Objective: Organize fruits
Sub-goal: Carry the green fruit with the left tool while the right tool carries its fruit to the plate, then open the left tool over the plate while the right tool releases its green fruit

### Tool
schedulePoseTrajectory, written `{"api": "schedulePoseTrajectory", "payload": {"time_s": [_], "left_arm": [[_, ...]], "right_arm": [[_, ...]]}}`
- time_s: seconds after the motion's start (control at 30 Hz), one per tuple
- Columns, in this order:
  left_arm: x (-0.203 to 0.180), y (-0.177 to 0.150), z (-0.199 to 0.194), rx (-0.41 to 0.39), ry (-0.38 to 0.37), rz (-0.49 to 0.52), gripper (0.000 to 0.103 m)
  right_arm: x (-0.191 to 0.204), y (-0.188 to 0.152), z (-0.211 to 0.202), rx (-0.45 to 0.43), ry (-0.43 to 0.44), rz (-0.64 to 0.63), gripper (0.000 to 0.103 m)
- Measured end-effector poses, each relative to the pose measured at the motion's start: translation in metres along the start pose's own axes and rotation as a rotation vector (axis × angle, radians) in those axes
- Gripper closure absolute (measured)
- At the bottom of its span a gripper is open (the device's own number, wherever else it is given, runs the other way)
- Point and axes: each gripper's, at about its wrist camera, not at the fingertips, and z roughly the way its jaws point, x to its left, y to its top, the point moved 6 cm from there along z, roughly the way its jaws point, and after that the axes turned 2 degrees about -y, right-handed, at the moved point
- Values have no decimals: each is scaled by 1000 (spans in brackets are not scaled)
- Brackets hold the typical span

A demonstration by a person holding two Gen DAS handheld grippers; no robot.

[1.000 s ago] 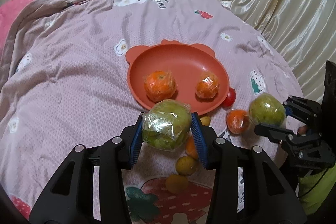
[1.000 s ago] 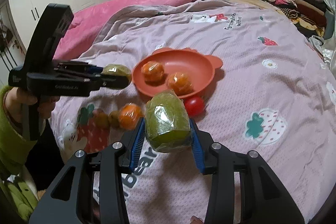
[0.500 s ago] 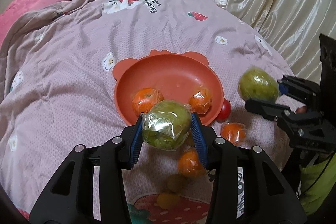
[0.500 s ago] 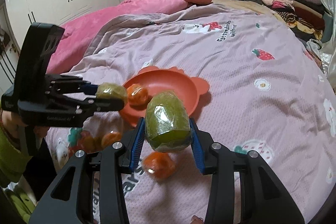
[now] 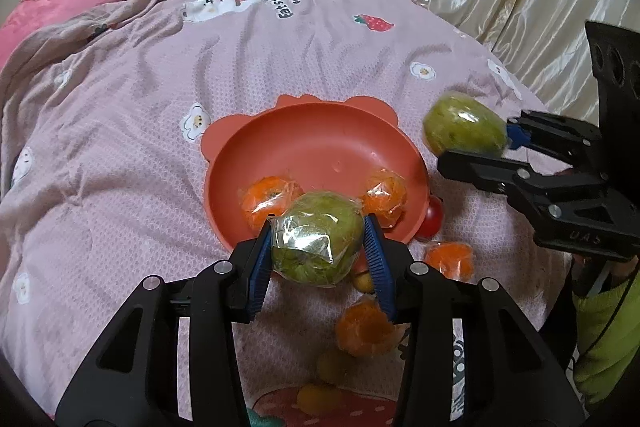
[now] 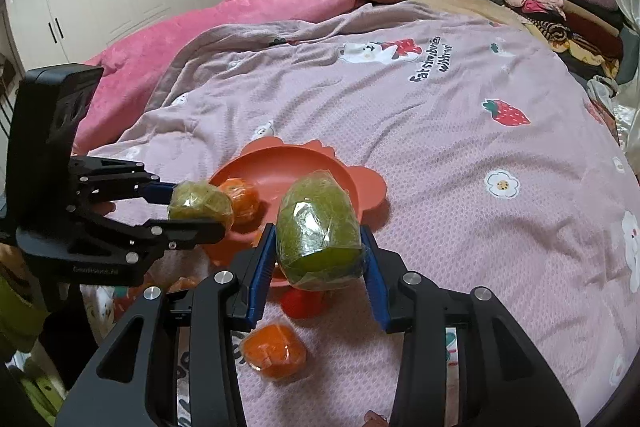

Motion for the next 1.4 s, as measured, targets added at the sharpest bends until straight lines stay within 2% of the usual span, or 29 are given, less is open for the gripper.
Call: {"api": "schedulePoseTrajectory", "payload": {"time_s": [0.3,0.8,1.4], "left_arm": [[3,-3,10,24,4,-5,68],[4,-2,5,5,6,-9,68],[5,-5,3,6,4,-14,68]], "right_arm": [[3,5,17,39,6,-27,64],[3,3,34,88,-18,-59,64],[7,6,29,72,-11,-63,63]]}}
